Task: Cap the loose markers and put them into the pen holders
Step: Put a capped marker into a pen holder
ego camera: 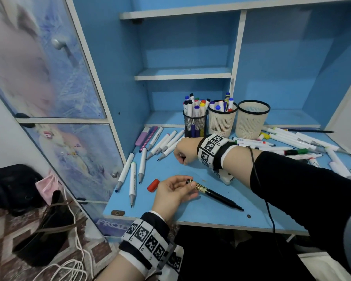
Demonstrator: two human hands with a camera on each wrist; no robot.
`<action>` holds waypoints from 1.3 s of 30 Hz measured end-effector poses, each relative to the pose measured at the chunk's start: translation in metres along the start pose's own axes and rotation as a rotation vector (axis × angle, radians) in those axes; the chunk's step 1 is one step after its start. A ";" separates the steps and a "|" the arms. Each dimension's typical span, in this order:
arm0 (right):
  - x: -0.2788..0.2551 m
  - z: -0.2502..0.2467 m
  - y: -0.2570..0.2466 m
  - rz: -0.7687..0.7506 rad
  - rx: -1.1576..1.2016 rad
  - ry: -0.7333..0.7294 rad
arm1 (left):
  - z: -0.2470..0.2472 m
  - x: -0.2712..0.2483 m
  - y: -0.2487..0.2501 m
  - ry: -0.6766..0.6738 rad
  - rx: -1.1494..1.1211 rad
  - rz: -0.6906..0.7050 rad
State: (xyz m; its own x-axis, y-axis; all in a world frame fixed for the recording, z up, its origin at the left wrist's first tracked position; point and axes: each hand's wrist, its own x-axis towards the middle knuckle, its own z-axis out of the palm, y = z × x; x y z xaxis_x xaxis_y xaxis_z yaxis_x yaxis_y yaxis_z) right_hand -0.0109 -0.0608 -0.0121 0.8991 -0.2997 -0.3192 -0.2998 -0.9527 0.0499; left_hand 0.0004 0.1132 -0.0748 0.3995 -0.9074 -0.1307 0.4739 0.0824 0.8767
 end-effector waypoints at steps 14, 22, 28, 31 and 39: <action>-0.127 -0.014 0.002 0.061 0.248 0.263 | -0.012 0.009 -0.004 0.037 -0.012 0.008; -0.201 0.016 0.007 0.398 0.516 0.484 | -0.014 0.012 -0.005 0.056 -0.066 0.019; -0.227 0.061 -0.008 0.495 0.993 0.512 | -0.016 0.014 -0.006 0.079 -0.084 0.022; -0.224 0.082 -0.016 0.546 1.171 0.608 | -0.016 0.014 -0.006 0.080 -0.084 0.031; -0.210 0.106 -0.034 0.538 1.403 0.721 | -0.017 0.014 -0.007 0.055 -0.079 0.041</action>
State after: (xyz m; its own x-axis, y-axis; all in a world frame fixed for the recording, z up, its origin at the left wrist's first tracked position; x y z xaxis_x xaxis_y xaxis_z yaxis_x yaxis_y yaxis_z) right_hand -0.2238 0.0397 -0.0475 0.4384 -0.8970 -0.0557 -0.2794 -0.0772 -0.9571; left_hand 0.0155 0.1070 -0.0904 0.4612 -0.8788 -0.1223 0.5155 0.1533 0.8430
